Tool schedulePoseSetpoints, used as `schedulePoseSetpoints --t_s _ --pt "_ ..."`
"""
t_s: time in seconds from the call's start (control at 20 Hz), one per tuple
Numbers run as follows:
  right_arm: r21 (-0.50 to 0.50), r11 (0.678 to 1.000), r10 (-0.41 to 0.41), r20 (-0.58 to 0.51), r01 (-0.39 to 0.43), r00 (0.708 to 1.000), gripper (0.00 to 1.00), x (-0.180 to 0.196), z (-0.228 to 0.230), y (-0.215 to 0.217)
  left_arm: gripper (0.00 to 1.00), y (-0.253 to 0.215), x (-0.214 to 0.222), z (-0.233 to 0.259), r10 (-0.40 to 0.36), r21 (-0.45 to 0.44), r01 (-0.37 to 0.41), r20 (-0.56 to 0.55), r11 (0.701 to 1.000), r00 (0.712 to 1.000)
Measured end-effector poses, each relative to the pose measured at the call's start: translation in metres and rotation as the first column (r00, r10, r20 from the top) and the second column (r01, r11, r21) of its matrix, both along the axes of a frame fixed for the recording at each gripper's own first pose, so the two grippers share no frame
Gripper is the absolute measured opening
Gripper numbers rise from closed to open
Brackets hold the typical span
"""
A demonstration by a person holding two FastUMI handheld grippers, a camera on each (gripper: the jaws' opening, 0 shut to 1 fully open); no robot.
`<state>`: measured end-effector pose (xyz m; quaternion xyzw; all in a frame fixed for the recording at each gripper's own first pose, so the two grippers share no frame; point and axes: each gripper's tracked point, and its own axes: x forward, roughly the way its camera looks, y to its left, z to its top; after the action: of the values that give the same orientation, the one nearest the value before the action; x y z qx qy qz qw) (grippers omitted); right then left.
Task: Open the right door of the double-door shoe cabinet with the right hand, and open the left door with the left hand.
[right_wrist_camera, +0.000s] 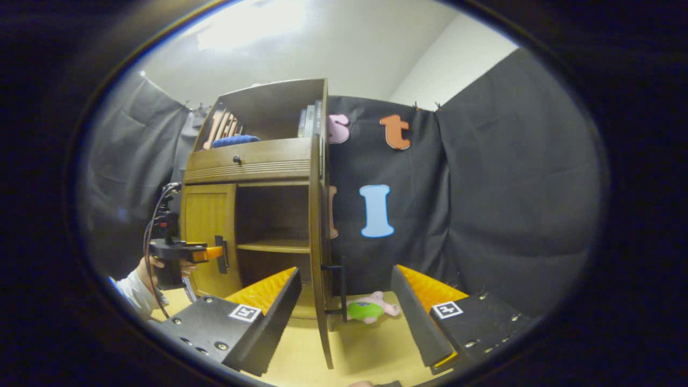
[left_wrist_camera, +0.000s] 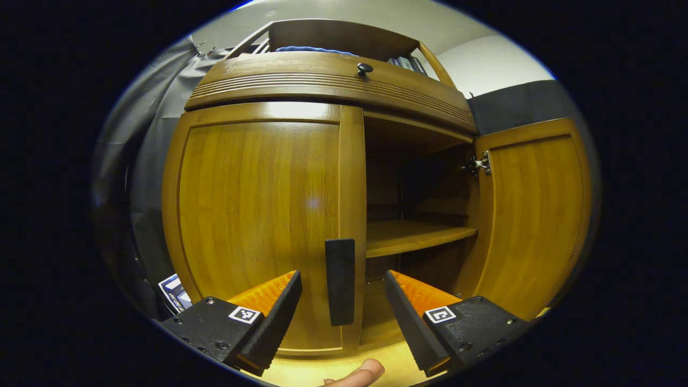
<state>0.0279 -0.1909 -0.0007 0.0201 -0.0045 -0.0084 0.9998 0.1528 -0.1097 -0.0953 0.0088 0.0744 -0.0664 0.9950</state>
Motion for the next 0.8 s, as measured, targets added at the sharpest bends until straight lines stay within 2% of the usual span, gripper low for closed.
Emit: schedulePoseSetpoints --t_s 0.05,0.1,0.2,0.35,0.4,0.45,0.5,0.55,0.6,0.65,0.8 --pt "-0.025 1.0 -0.012 -0.007 0.012 1.0 0.99 -0.012 0.002 0.006 0.95 -0.001 0.006 -0.004 0.009 0.007 -0.009 -0.009 1.0 1.0" --pt "-0.046 0.999 -0.022 -0.015 0.021 1.0 0.96 -0.024 0.003 0.013 0.92 0.0 0.01 -0.01 0.015 0.013 -0.014 -0.018 1.0 1.0" --pt "-0.058 0.998 -0.033 -0.02 0.032 0.999 1.0 -0.041 0.005 0.028 0.93 -0.002 0.016 -0.016 0.027 0.012 -0.026 -0.023 1.0 0.999" --pt "-0.055 0.998 0.01 0.013 -0.009 1.0 0.97 -0.059 0.014 0.055 0.84 -0.001 0.028 -0.017 0.029 0.024 -0.029 0.0 0.999 1.0" --pt "-0.049 0.999 0.025 0.017 -0.025 1.0 1.0 -0.063 0.014 0.063 0.72 -0.004 0.032 -0.022 0.014 0.031 -0.014 -0.006 0.999 1.0" --pt "-0.039 0.999 0.036 0.017 -0.036 0.999 0.97 -0.066 0.014 0.069 0.6 0.001 0.037 -0.03 0.02 0.064 -0.019 -0.03 0.998 0.999" --pt "-0.028 0.999 0.047 0.015 -0.046 0.999 1.0 -0.069 0.012 0.073 0.49 0.003 0.033 -0.032 0.019 0.06 -0.017 -0.035 0.998 0.999" --pt "-0.023 0.998 0.053 0.011 -0.053 0.999 0.97 -0.07 0.011 0.077 0.37 0.003 0.036 -0.026 0.007 0.037 -0.007 -0.009 0.999 1.0" --pt "-0.023 0.998 0.056 0.008 -0.055 0.998 1.0 -0.07 0.011 0.078 0.34 0.005 0.034 -0.031 0.004 0.022 -0.003 -0.034 1.0 0.999" --pt "-0.025 0.998 0.054 0.004 -0.054 0.999 0.97 -0.069 0.01 0.08 0.32 0.006 0.032 -0.031 -0.001 -0.002 0.001 -0.046 1.0 0.999" --pt "-0.013 0.998 0.056 -0.015 -0.056 0.998 1.0 -0.065 0.007 0.084 0.32 0.004 0.021 -0.026 -0.023 -0.042 0.02 -0.073 0.999 0.997"
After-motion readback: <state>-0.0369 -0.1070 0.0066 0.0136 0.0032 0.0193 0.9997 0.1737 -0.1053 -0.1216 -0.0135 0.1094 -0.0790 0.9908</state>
